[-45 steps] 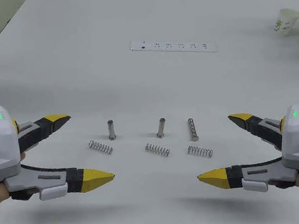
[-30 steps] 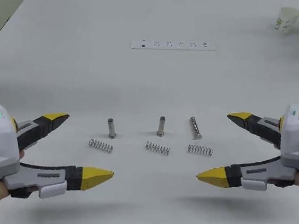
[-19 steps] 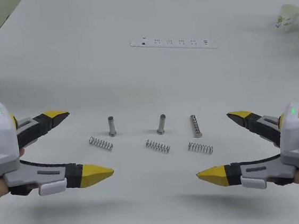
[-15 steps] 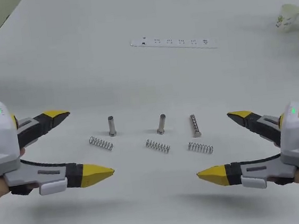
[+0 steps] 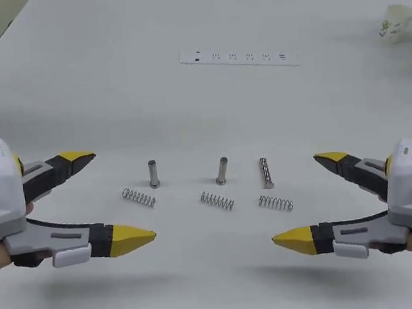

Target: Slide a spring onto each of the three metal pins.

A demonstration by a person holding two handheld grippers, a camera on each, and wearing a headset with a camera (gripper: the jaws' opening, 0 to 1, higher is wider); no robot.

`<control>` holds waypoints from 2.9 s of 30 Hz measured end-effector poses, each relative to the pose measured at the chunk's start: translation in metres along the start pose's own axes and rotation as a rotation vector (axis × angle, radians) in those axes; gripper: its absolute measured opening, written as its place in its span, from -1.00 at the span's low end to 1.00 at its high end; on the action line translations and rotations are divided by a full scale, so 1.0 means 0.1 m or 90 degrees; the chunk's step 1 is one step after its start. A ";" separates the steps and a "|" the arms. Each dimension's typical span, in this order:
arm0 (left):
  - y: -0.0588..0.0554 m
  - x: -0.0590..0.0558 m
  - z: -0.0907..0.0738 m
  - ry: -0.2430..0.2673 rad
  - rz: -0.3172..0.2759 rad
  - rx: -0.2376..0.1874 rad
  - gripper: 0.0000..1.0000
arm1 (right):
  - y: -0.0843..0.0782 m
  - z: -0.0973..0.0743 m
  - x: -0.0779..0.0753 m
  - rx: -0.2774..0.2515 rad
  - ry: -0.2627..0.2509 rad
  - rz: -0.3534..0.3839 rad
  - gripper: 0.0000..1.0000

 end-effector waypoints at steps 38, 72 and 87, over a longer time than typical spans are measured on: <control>-0.03 -0.03 0.01 -0.007 0.002 0.011 0.95 | -0.01 0.01 0.04 0.011 0.011 0.001 0.95; -0.06 0.03 -0.02 0.002 -0.006 0.013 0.94 | 0.19 0.11 -0.18 0.002 0.006 0.021 0.80; -0.07 0.04 -0.02 0.003 -0.008 0.015 0.94 | 0.21 0.17 -0.31 0.012 -0.007 0.072 0.51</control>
Point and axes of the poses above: the centre of the closed fingertips' face, and the gripper's own axes: z roughly forward along the fingers, x roughly to its left, y roughly out of its top, the point moved 1 cm from there along -z, roughly backward along the fingers, and after that the axes turned 12 degrees about y, right-handed, at the moved point
